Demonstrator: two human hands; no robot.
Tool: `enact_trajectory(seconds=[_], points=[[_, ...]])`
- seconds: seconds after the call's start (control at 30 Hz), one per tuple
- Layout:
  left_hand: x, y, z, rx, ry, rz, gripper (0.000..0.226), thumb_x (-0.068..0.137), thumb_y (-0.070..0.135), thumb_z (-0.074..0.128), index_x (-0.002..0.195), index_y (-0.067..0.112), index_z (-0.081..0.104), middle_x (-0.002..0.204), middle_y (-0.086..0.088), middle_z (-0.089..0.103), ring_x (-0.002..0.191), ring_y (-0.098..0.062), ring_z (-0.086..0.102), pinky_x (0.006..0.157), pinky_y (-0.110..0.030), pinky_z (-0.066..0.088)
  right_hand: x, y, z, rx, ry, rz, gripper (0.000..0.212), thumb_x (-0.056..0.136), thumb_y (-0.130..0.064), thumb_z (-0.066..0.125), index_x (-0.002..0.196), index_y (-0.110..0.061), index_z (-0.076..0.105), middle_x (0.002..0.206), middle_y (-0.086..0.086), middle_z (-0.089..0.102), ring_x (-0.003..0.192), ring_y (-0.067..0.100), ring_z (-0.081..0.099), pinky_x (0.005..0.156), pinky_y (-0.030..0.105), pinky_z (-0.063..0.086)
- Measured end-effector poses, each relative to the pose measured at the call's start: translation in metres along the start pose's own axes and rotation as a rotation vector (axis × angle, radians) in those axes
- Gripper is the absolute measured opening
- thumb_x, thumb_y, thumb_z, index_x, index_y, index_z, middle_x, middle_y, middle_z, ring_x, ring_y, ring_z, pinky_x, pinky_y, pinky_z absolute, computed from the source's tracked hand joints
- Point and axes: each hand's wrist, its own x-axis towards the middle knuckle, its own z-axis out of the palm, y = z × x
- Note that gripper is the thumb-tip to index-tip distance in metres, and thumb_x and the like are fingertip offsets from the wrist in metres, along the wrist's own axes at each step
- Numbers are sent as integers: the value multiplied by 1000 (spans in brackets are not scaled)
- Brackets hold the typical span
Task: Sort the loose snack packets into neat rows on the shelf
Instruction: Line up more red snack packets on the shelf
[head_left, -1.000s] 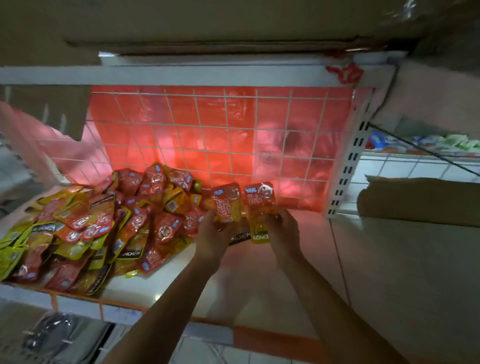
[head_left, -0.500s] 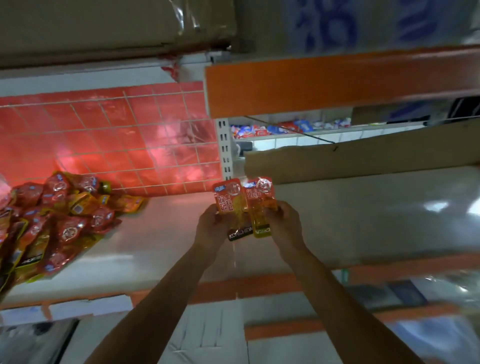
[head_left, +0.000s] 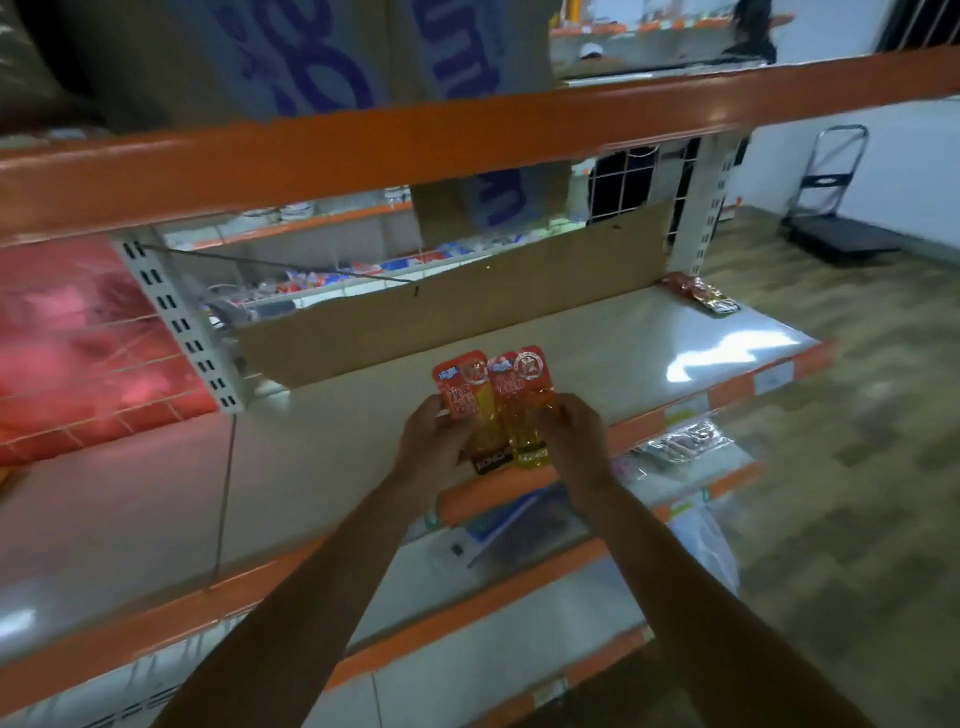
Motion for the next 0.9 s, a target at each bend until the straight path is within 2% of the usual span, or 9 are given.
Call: enact_trajectory(seconds=[0.1,0.23,0.3,0.33,0.43,0.53,0.67,0.8,0.9], points=[[12,3,44,-20,-59,-22,13,90,13,60,96,24,59,103,-6,67,93,-23,66,84,-37,55,17,13,-38,-12,58,21,11,86,-3,55,90,-2,65,70,6,58,56,12,47,45,15,34],[36,4,99,-12,-120,-31,9,90,12,59,93,21,60,103,-9,67,91,-23,66,81,-36,54,45,35,-82,0,137,63,18,84,-11,58,99,-6,66,85,11,68,76,26,64,67,37,54],[52,3,128,-16,-147,-34,10,91,10,58,93,19,61,104,-11,67,89,-22,66,78,-34,55,61,45,-104,2,162,59,19,83,-18,57,98,-10,65,85,10,68,79,28,67,70,46,58],[59,3,142,-13,-161,-34,10,91,10,57,94,19,61,104,-10,67,89,-21,66,75,-31,55,70,50,-115,1,167,58,19,85,-17,57,100,-9,65,86,9,68,79,27,67,68,44,59],[84,4,184,-7,-210,-19,10,94,12,54,95,19,60,102,-5,67,87,-16,66,65,-22,54,104,63,-146,32,201,76,19,91,-10,55,108,-4,62,94,9,66,83,23,66,58,23,53],[116,5,226,19,-209,-1,9,94,13,55,98,19,61,102,-5,67,88,-16,66,69,-24,54,140,73,-174,50,219,77,20,91,-8,56,111,-4,58,97,6,64,81,14,63,59,17,49],[151,12,278,29,-224,22,11,94,10,54,102,16,59,96,0,65,84,-11,63,66,-23,53,186,82,-209,30,233,82,24,94,-13,56,116,-4,56,102,6,61,89,18,61,65,21,50],[178,13,316,113,-213,33,9,93,11,57,101,15,61,101,-6,66,90,-18,64,79,-34,56,226,93,-236,13,260,105,27,94,-18,56,118,-6,56,107,8,63,93,21,63,71,27,52],[196,14,335,151,-176,36,8,92,11,59,99,14,61,94,-3,65,82,-12,63,71,-26,54,252,101,-249,2,245,117,29,93,-23,58,118,-8,58,106,8,65,94,22,64,77,35,56]])
